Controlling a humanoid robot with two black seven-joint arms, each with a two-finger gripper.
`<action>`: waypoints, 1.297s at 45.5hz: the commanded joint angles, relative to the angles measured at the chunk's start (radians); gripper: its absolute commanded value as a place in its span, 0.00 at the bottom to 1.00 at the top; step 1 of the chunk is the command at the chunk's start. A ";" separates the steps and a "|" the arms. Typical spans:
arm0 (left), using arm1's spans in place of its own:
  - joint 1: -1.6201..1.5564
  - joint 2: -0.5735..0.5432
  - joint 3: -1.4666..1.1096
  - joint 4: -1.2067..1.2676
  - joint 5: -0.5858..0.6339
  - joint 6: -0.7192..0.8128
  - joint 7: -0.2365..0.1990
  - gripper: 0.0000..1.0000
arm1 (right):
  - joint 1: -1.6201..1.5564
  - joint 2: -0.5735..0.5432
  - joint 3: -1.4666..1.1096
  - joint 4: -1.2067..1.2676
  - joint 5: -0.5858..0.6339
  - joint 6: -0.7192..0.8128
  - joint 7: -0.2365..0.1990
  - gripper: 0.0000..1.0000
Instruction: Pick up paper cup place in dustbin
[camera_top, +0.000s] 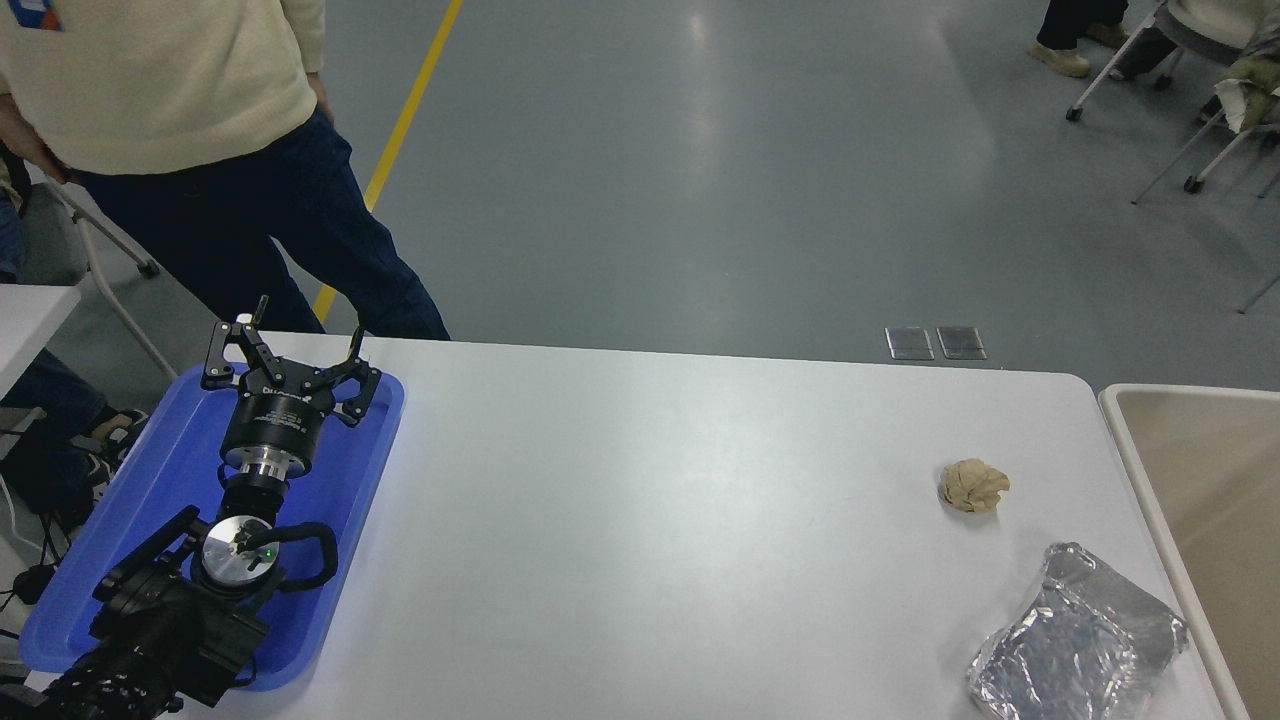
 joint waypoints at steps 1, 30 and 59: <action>0.000 0.000 0.000 -0.001 0.000 0.001 0.000 1.00 | -0.327 0.046 0.166 -0.189 0.006 -0.159 0.003 0.00; 0.000 0.000 -0.002 0.001 0.000 0.000 -0.002 1.00 | -1.039 0.415 0.442 -0.676 0.483 -0.397 -0.070 0.00; 0.000 0.000 -0.002 0.001 0.000 0.001 -0.002 1.00 | -1.073 0.425 0.509 -0.669 0.735 -0.422 -0.115 1.00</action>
